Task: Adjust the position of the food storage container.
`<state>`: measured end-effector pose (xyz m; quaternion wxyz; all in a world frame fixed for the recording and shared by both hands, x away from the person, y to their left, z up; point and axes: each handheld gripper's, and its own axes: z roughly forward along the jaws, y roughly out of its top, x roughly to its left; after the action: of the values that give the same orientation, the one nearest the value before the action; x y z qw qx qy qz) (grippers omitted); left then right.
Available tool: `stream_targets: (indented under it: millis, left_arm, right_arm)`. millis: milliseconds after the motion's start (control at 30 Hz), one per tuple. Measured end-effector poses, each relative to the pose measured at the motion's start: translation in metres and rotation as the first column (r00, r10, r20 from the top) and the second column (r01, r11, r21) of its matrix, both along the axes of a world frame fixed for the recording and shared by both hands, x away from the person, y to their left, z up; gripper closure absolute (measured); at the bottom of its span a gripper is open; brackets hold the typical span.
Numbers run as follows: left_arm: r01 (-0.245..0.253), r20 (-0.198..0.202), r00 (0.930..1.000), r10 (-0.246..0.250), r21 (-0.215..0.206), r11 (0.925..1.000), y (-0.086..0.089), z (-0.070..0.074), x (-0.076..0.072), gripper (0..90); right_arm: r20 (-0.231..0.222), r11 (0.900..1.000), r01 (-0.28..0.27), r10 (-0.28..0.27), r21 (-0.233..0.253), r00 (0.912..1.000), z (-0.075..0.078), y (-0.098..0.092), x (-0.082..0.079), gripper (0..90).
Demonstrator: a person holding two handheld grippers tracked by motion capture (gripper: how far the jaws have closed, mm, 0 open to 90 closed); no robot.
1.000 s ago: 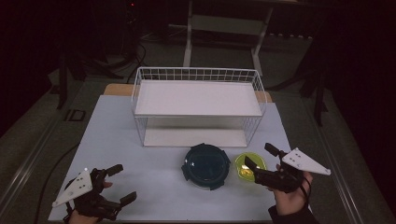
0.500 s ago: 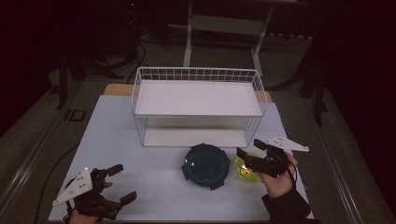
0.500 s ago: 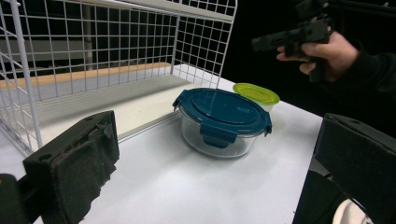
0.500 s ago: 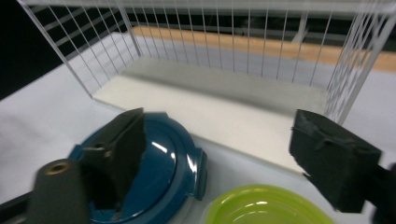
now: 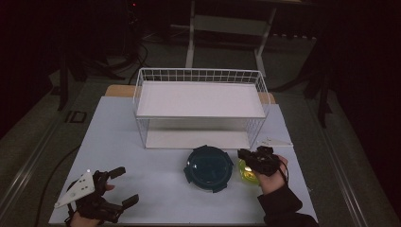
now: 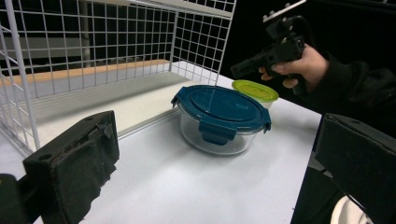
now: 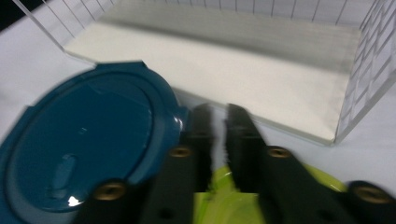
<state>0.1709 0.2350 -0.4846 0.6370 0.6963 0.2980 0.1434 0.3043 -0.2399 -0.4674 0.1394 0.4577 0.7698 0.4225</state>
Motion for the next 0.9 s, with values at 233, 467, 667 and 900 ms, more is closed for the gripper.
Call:
stream_targets:
  millis: [233,467,667,900]
  left_arm:
    - [-0.002,-0.002,1.0000,0.002,-0.001,1.0000,0.001,0.000,0.000,0.0]
    - [-0.001,-0.003,1.0000,0.001,-0.006,1.0000,0.001,-0.001,0.000,0.0]
    - [0.005,-0.004,1.0000,-0.005,-0.002,1.0000,0.000,-0.001,0.001,0.0]
    - [0.004,-0.005,1.0000,-0.004,-0.002,1.0000,0.000,-0.001,0.001,0.0]
  right_arm:
    - [-0.049,0.999,-0.033,0.033,-0.006,0.9983,-0.011,0.010,0.006,89.8]
    - [-0.066,0.996,-0.050,0.046,-0.071,0.9968,-0.020,0.023,0.009,90.0]
    - [-0.076,0.997,-0.044,0.039,-0.061,0.9963,-0.019,0.023,0.008,90.0]
    - [-0.084,0.996,-0.070,0.065,-0.051,0.9943,-0.019,0.031,0.001,90.0]
